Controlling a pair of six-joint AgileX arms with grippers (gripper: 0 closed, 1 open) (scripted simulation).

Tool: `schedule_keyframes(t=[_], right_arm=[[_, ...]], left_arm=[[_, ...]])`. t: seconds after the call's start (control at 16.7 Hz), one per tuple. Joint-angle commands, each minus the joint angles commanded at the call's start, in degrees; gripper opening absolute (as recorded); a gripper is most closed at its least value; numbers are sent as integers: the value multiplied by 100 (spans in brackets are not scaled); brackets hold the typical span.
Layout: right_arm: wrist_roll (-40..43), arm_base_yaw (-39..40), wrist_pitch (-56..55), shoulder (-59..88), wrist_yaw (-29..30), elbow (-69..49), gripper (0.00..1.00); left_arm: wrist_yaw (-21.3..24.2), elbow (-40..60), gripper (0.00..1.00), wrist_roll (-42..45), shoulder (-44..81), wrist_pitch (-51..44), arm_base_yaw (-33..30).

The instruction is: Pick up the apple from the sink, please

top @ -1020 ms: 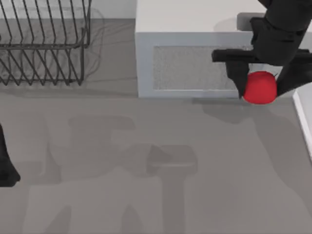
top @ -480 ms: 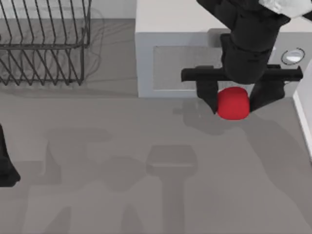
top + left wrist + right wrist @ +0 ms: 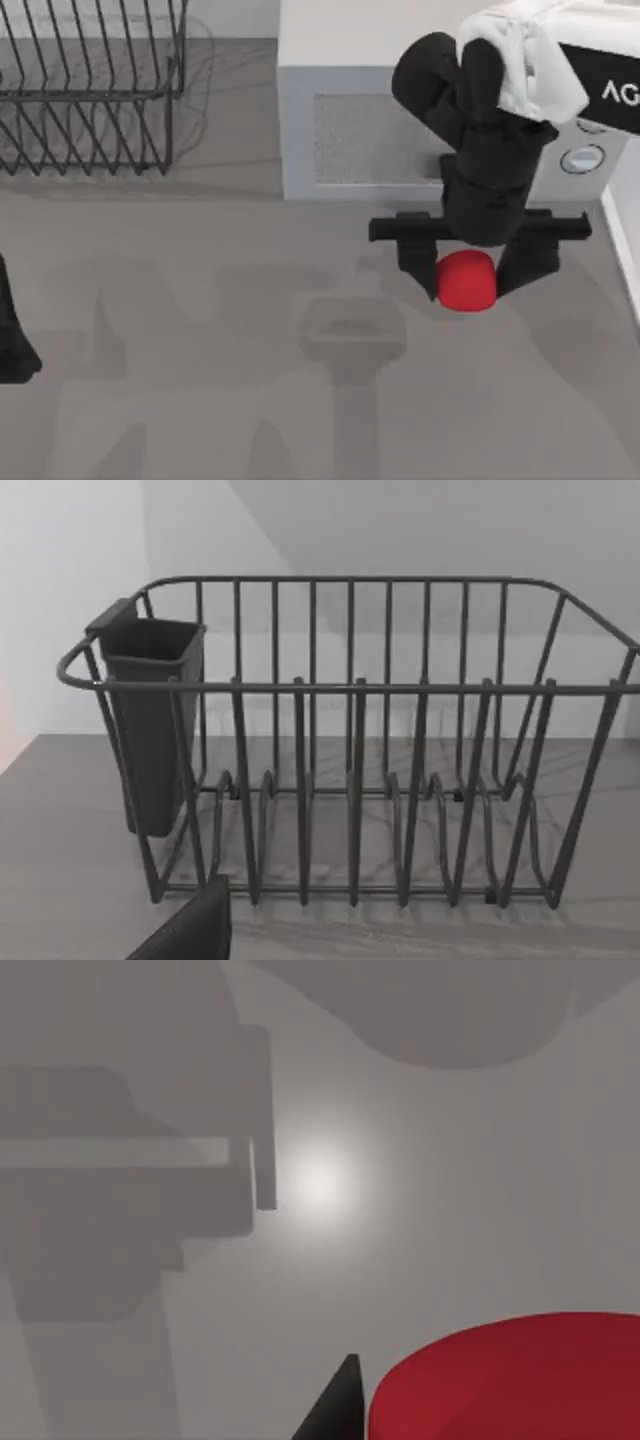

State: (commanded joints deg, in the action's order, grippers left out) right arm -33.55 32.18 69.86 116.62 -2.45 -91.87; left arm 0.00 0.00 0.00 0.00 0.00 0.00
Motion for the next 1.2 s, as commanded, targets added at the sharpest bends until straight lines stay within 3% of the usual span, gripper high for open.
schedule_keyframes(t=[0.3,0.6,1.2], right_arm=[[-49,84,-1061,3,223,669,0],[-58,97,-1139,-10,255,688,0],[-58,97,-1139,-10,255,688,75]], left_arm=[[0,0,100,0,0,0,0],[0,0,100,0,0,0,0],[0,0,100,0,0,0,0]])
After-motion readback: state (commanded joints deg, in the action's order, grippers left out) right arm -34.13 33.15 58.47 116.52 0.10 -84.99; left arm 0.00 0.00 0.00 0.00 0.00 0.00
